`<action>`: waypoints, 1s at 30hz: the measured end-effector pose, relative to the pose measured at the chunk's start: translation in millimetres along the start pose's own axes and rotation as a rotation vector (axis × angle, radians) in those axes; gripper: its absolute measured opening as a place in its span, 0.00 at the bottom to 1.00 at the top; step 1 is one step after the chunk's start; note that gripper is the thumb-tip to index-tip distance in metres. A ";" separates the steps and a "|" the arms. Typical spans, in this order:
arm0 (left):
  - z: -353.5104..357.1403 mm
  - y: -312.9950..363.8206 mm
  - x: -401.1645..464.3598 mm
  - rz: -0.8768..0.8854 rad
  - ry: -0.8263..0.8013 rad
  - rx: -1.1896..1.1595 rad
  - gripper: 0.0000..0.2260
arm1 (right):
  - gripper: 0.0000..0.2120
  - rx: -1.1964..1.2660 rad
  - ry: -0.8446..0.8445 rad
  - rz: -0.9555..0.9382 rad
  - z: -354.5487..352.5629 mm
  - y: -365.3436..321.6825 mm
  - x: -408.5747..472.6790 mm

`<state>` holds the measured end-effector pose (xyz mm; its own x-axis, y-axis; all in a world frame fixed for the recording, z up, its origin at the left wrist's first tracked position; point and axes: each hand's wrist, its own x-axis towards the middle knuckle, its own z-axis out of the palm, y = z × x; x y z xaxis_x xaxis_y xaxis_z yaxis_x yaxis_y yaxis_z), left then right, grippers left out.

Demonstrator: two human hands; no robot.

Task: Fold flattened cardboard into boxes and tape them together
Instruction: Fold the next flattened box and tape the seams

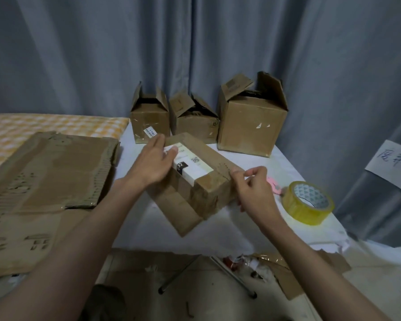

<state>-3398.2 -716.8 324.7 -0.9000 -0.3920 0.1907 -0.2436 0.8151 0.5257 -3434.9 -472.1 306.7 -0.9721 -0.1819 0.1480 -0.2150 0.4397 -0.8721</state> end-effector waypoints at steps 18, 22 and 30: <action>10.0 12.3 -33.1 -0.127 -0.041 0.022 0.23 | 0.19 -0.130 -0.085 0.025 -1.7 1.8 23.1; 13.4 11.0 -37.3 0.195 0.030 0.298 0.27 | 0.20 -0.259 -0.077 -0.032 -4.0 2.7 26.3; 19.0 17.4 -44.1 0.422 -0.128 0.376 0.30 | 0.28 -0.540 -0.255 -0.191 -5.6 0.4 28.7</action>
<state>-3369.6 -677.2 309.6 -0.9779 0.0360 0.2060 0.0556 0.9943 0.0905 -3463.4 -472.3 313.2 -0.8733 -0.4761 0.1035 -0.4643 0.7489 -0.4729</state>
